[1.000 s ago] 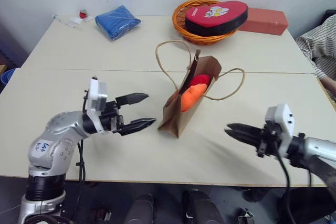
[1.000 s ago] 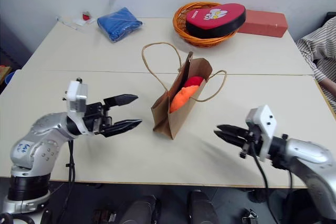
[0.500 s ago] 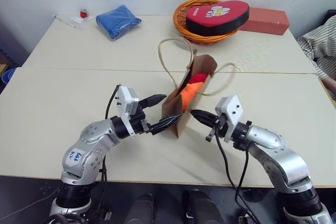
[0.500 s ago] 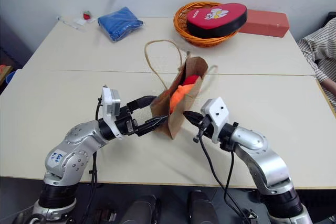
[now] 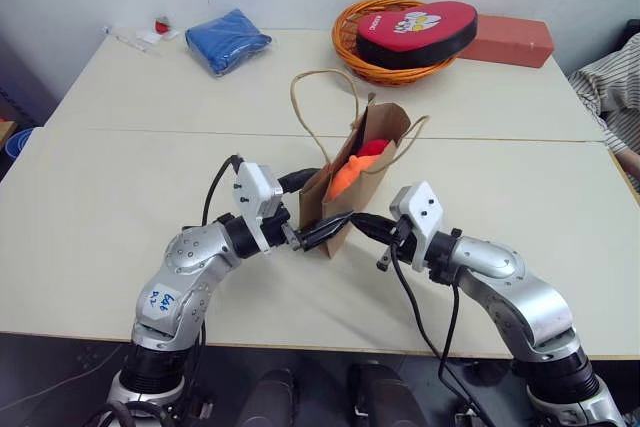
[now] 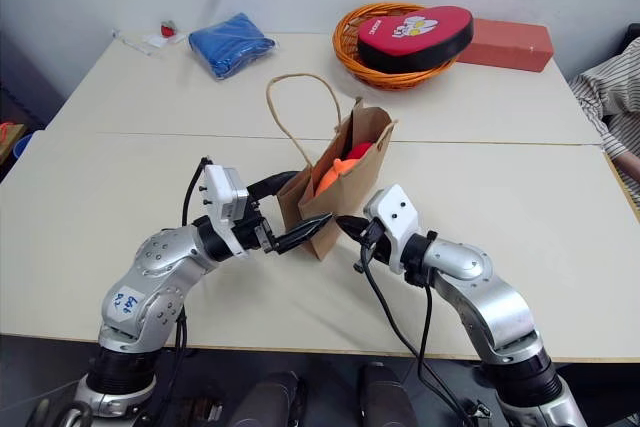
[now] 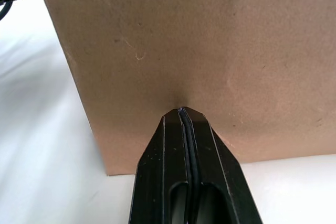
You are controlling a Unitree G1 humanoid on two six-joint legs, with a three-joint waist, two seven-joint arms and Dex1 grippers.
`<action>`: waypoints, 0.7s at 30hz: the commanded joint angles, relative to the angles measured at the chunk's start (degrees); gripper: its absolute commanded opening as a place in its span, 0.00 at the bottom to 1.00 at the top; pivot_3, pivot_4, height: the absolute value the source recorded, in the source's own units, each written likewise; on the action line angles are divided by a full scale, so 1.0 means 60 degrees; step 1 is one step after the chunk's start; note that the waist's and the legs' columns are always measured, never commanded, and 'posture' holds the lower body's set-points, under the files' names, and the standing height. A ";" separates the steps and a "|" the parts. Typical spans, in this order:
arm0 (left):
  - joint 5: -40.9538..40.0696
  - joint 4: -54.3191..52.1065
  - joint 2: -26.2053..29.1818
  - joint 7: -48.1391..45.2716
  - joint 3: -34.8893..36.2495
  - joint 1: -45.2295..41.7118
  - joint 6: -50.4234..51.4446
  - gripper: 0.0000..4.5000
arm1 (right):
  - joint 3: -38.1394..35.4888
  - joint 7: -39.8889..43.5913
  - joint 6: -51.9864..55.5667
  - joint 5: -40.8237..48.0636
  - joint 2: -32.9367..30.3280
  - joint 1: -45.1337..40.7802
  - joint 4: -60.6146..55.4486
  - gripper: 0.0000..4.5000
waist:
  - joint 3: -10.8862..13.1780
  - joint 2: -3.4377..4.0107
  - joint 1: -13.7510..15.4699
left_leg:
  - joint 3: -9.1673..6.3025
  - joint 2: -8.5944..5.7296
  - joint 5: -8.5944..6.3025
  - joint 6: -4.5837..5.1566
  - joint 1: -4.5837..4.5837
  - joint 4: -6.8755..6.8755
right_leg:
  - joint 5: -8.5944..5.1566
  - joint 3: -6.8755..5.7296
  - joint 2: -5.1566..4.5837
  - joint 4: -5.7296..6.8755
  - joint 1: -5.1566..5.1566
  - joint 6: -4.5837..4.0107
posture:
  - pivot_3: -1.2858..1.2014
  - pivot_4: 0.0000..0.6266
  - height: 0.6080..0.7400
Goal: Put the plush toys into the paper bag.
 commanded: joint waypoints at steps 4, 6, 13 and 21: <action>-0.0349 0.0177 0.0158 -0.0406 0.0210 -0.0130 -0.0041 0.58 | -0.0382 0.0248 0.0072 0.0171 -0.0255 0.0146 -0.0663 0.00 | 0.0000 0.0000 -0.0001 | 0.0000 0.0000 0.0000 0.0000 0.0000 -0.0001 | 0.0000 0.0001 0.0000 -0.0001 0.0000 0.0000 | 0.52 0.24 1.00; -0.0661 0.0340 0.0309 -0.0792 0.0369 -0.0221 0.0054 0.44 | -0.0502 0.0294 0.0111 0.0233 -0.0335 0.0179 -0.0718 0.00 | 0.0000 0.0000 -0.0001 | 0.0000 0.0000 0.0000 0.0000 0.0000 0.0000 | 0.0000 0.0000 0.0000 0.0000 0.0000 0.0000 | 0.52 0.24 1.00; -0.1248 0.1987 0.1665 -0.3626 0.0659 -0.1269 -0.0292 0.01 | -0.1829 0.1022 0.0091 0.0951 -0.1237 0.1145 -0.1509 0.00 | 0.0000 0.0000 0.0044 | -0.0007 -0.0003 0.0000 0.0000 -0.0005 -0.0001 | 0.0000 -0.0009 -0.0004 -0.0007 0.0002 0.0000 | 0.52 0.24 1.00; -0.1134 0.6254 0.2488 -0.8823 0.0135 -0.4554 -0.1466 0.01 | -0.6546 0.3595 -0.0322 0.2906 -0.2884 0.4771 -0.2931 0.00 | 0.0001 0.0001 0.0064 | -0.0013 -0.0017 -0.0004 0.0014 -0.0005 -0.0002 | 0.0000 -0.0028 -0.0005 -0.0017 0.0025 0.0001 | 0.52 0.24 1.00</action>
